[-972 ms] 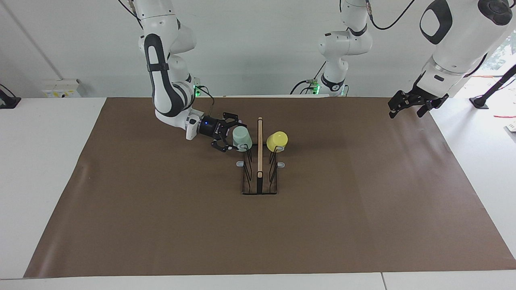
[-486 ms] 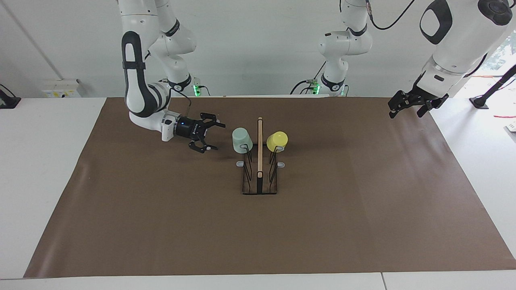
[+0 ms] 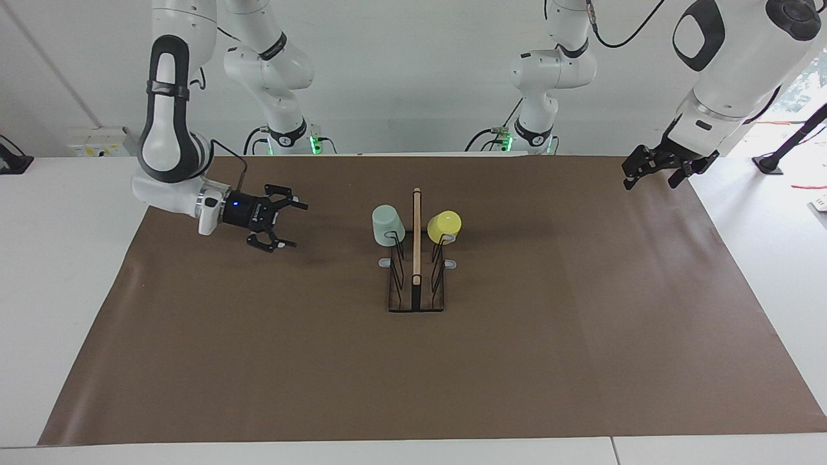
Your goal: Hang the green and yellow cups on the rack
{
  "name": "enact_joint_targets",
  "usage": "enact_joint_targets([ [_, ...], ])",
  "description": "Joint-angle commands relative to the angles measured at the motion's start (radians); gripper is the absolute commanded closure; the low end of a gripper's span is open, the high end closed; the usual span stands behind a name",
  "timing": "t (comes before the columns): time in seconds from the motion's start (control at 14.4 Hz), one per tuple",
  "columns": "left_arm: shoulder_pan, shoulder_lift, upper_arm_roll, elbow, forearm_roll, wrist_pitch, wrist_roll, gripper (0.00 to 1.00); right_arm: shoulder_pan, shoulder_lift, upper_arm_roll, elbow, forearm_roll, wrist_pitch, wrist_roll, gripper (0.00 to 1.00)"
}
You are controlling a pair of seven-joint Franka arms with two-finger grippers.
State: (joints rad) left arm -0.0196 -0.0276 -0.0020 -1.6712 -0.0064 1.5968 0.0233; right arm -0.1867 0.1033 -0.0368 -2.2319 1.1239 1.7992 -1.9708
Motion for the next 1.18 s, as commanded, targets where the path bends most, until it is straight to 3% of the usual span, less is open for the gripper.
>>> enact_joint_targets([
  [0.0,0.001,-0.003,0.003,-0.002,-0.015,-0.005,0.017,0.00,-0.019,0.050,0.009,0.167,-0.255,0.058,0.172,0.00],
  [0.28,0.001,-0.003,0.004,-0.002,-0.015,-0.005,0.017,0.00,-0.008,0.039,0.009,0.253,-0.525,0.156,0.418,0.00],
  [0.42,0.001,-0.003,0.004,-0.002,-0.015,-0.005,0.017,0.00,-0.004,0.041,0.011,0.336,-0.634,0.138,0.579,0.00],
  [0.56,0.001,-0.003,0.004,-0.002,-0.015,-0.005,0.017,0.00,0.036,0.035,0.015,0.411,-0.825,0.045,0.875,0.00],
  [0.69,0.001,-0.003,0.004,-0.002,-0.015,-0.005,0.017,0.00,0.049,0.033,0.015,0.512,-0.909,-0.082,1.140,0.00],
  [0.97,0.001,-0.003,0.000,-0.002,-0.015,-0.005,0.017,0.00,0.070,0.033,0.014,0.673,-0.978,-0.251,1.274,0.00],
  [1.11,0.001,-0.003,0.004,-0.002,-0.015,-0.005,0.017,0.00,0.075,0.030,0.011,0.748,-0.989,-0.332,1.425,0.00],
])
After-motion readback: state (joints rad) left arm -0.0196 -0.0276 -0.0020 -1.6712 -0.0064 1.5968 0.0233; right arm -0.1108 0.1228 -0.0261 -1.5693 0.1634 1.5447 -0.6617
